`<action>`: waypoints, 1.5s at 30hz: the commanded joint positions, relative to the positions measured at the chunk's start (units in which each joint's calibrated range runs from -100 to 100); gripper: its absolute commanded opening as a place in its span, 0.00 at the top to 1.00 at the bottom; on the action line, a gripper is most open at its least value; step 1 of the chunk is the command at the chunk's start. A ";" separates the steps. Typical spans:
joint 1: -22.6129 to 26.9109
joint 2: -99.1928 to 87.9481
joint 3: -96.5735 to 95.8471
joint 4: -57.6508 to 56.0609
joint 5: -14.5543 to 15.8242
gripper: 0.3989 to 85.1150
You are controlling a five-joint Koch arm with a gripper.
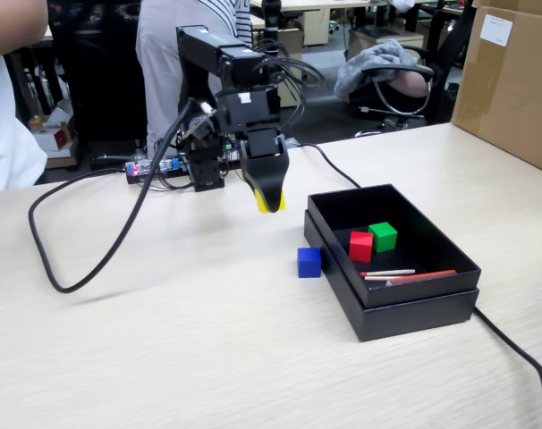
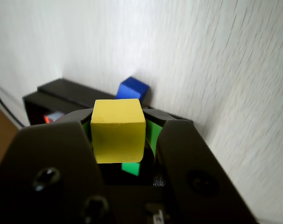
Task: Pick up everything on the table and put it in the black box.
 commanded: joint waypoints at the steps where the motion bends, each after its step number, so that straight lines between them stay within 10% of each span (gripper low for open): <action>1: 2.69 -6.50 3.30 -0.43 0.83 0.89; 28: 13.04 50.18 44.83 -8.56 5.57 0.84; 45: 11.92 33.20 38.21 -11.06 5.86 0.44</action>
